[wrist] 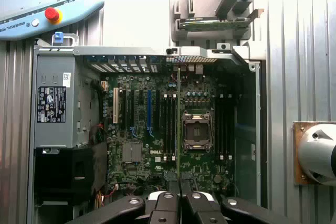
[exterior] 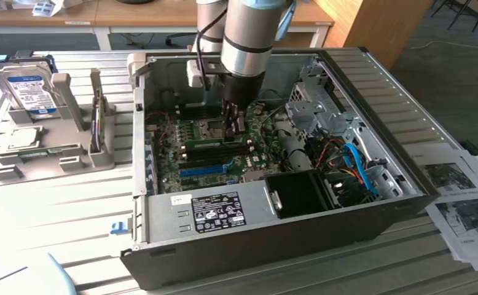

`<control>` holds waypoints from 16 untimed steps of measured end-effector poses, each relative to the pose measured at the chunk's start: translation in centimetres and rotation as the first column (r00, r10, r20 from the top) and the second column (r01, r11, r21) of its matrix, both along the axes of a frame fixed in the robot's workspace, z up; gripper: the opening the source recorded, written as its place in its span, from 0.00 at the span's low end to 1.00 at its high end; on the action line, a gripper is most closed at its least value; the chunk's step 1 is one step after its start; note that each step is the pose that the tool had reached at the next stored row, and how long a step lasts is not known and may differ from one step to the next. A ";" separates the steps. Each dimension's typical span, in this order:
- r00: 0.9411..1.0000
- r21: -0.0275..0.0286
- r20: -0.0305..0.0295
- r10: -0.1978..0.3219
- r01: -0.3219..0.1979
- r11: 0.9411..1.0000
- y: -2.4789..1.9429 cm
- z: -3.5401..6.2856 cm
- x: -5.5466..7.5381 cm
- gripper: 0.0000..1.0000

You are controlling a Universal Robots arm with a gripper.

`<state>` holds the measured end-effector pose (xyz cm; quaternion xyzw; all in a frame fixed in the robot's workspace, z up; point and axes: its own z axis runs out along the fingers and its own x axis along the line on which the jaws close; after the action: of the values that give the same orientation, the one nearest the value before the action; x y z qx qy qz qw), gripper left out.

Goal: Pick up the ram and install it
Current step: 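Insert the ram into the slot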

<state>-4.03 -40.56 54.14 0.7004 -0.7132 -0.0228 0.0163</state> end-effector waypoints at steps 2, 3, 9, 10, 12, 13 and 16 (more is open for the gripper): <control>1.000 0.000 0.000 0.000 0.000 1.000 0.00 0.00 0.0 0.11; 1.000 0.000 0.000 0.000 0.000 1.000 0.00 0.00 0.0 0.11; 1.000 0.000 0.000 0.000 0.000 1.000 0.00 0.00 0.0 0.11; 1.000 0.000 0.000 0.000 0.000 1.000 0.00 0.00 0.0 0.11; 1.000 0.000 0.000 0.000 0.000 1.000 0.00 -0.06 0.0 0.11; 1.000 0.000 0.000 0.000 0.000 1.000 0.00 -0.12 0.0 0.11; 1.000 0.000 0.000 0.000 0.000 1.000 0.00 -0.48 0.0 0.11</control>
<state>-4.03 -40.55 53.66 0.7004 -0.7132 -0.0228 0.0164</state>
